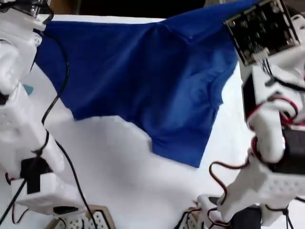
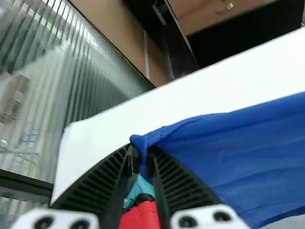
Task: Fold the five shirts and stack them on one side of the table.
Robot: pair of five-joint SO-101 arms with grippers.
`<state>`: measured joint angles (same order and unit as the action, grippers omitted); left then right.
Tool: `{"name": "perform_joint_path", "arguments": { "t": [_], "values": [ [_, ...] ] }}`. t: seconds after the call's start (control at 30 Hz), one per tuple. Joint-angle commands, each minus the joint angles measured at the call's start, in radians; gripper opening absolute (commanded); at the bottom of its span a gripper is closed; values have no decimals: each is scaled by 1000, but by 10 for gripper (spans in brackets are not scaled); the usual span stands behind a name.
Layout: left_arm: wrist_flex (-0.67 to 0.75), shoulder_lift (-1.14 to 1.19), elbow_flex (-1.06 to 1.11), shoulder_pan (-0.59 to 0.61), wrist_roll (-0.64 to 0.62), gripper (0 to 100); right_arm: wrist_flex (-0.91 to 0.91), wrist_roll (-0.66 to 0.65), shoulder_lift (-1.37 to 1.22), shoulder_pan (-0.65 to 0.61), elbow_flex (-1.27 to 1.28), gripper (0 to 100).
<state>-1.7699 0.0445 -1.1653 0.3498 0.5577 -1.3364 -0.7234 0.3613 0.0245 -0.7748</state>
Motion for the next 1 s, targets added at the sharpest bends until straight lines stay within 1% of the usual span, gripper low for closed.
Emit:
{"name": "perform_joint_path", "arguments": {
  "t": [0.0, 0.2, 0.4, 0.53, 0.67, 0.8, 0.87, 0.97],
  "values": [
    [-11, -83, -24, 21, 21, 26, -4, -5, 30, 18, -63, 20],
    [-11, -95, -19, 21, 17, 26, 1, -5, 28, 16, -63, 20],
    [-6, -100, 159, 20, 23, 26, 77, -6, -25, 19, -71, 20],
    [-3, -101, 237, 34, 23, 26, 81, -6, -56, 16, -71, 20],
    [23, -101, 240, 41, 25, 26, 104, -6, -70, 16, -72, 20],
    [11, -103, 240, 41, 21, 26, 171, -6, -61, 16, -86, 20],
    [-9, -103, 248, 41, 21, 26, 174, -6, -64, 16, -120, 20],
    [-3, -104, 239, 49, 21, 26, 154, -6, -59, 16, -133, 20]
  ]
}}
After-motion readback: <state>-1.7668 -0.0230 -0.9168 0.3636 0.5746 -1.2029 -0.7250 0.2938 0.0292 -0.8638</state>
